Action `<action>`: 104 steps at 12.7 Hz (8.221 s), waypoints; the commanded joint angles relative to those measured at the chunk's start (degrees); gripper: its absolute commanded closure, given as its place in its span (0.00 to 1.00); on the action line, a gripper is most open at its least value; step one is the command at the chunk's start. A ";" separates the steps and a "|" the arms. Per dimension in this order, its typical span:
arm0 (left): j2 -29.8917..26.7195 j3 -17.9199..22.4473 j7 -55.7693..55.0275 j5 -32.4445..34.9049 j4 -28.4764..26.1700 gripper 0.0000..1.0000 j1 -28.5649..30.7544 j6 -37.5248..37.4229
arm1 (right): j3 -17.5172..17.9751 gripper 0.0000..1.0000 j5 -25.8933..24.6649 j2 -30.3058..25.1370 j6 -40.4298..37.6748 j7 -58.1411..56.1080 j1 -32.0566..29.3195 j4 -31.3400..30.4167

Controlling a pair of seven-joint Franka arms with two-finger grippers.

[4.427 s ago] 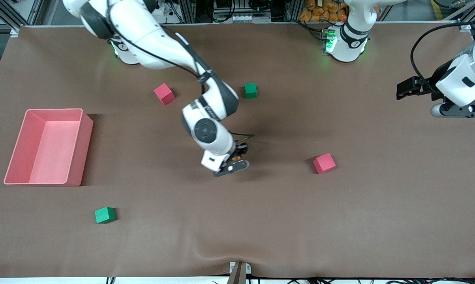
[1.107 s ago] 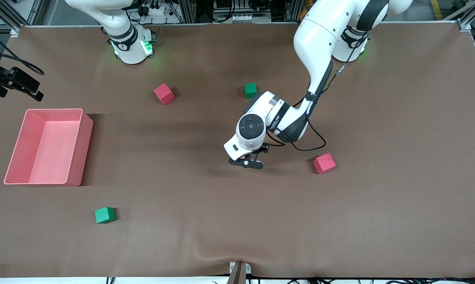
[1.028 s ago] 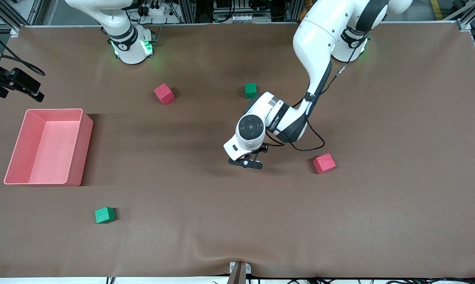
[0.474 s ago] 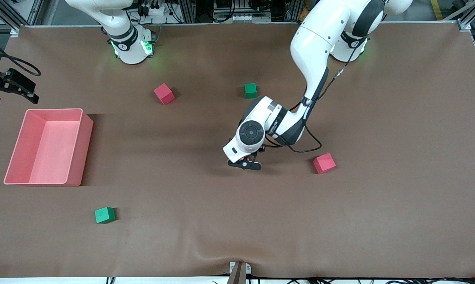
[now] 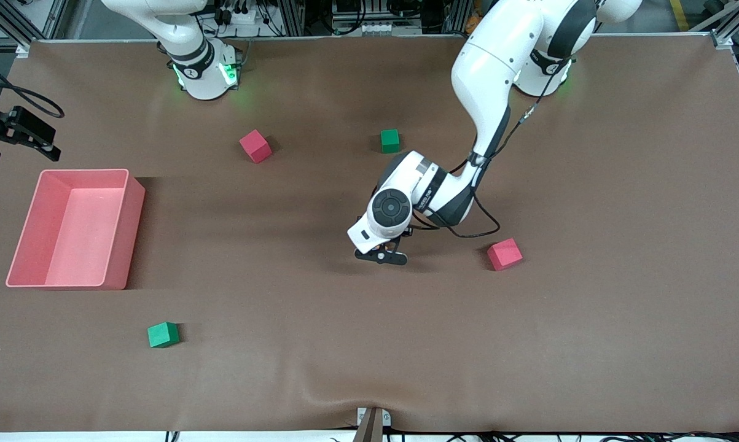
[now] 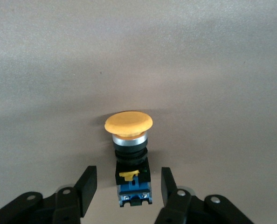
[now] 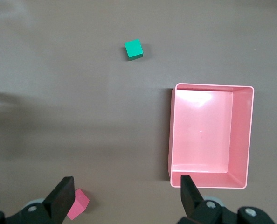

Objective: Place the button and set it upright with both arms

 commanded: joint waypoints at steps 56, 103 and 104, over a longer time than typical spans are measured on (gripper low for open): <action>8.12 2.18 -96.44 60.97 -1.23 0.39 -25.25 2.36 | 0.89 0.00 1.73 0.77 -0.71 2.57 -2.75 0.70; -53.39 -3.61 18.09 13.43 -16.77 0.00 40.57 -26.99 | 0.89 0.00 1.73 0.85 -1.24 2.49 -3.10 0.70; -53.84 -4.06 17.91 13.42 -17.13 0.00 40.75 -27.08 | 0.89 0.00 1.73 0.85 -1.24 2.49 -3.10 0.70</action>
